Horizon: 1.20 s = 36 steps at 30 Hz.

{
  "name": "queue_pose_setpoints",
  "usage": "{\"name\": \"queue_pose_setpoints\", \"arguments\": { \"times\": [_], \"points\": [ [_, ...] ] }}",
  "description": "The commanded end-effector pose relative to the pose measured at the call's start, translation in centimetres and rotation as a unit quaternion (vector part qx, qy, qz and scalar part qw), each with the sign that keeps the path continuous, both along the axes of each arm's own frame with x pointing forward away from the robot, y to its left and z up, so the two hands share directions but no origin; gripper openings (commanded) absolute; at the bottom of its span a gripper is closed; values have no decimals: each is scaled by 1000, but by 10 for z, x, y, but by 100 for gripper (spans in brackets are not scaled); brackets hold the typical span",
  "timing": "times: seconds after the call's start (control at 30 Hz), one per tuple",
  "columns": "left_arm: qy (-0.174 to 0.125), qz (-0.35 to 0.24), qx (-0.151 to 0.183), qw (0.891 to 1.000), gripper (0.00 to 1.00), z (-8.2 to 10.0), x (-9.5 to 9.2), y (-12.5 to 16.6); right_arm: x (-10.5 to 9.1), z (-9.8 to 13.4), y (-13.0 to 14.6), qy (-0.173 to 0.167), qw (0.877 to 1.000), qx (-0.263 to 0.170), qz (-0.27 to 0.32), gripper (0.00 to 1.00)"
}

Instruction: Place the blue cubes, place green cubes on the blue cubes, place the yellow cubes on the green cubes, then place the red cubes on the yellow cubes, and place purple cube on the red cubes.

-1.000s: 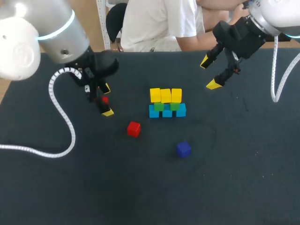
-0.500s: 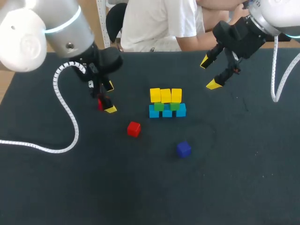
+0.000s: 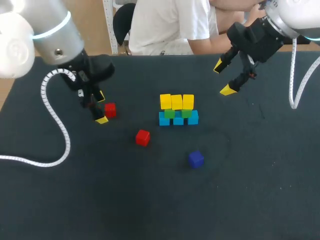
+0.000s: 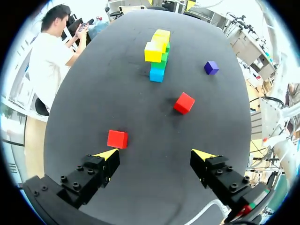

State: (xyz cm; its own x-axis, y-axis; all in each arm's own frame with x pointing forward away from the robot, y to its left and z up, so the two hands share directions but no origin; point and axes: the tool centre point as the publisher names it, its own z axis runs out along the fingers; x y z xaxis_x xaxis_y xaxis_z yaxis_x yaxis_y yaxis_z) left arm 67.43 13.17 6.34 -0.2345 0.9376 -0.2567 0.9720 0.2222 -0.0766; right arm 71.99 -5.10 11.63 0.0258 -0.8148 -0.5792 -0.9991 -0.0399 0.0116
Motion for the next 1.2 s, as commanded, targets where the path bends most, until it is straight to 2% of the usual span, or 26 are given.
{"name": "queue_pose_setpoints", "arguments": {
  "times": [0.03, 0.2, 0.33, 0.6, 0.83, 1.2],
  "points": [
    [3, 9, -62, 998, 100, -18, 4, 26, 0, 0, 0, 0, 1000, 1, 0, 100],
    [13, 4, -46, 999, 100, -23, 10, 23, 0, 0, 0, 0, 1000, 1, 0, 100],
    [18, 7, -49, 999, 100, -26, 18, 21, 0, 0, 0, 0, 1000, 1, 0, 100],
    [38, -8, -29, 999, 100, -23, 35, 1, 0, 0, 0, 0, 1000, 1, 0, 100],
    [58, -31, 17, 998, 100, -23, 51, -11, 0, 0, 0, 0, 1000, 1, 0, 100],
    [71, -43, 32, 996, 100, -36, 63, -9, 0, 0, 0, 0, 1000, 1, 0, 100]
  ]
}}
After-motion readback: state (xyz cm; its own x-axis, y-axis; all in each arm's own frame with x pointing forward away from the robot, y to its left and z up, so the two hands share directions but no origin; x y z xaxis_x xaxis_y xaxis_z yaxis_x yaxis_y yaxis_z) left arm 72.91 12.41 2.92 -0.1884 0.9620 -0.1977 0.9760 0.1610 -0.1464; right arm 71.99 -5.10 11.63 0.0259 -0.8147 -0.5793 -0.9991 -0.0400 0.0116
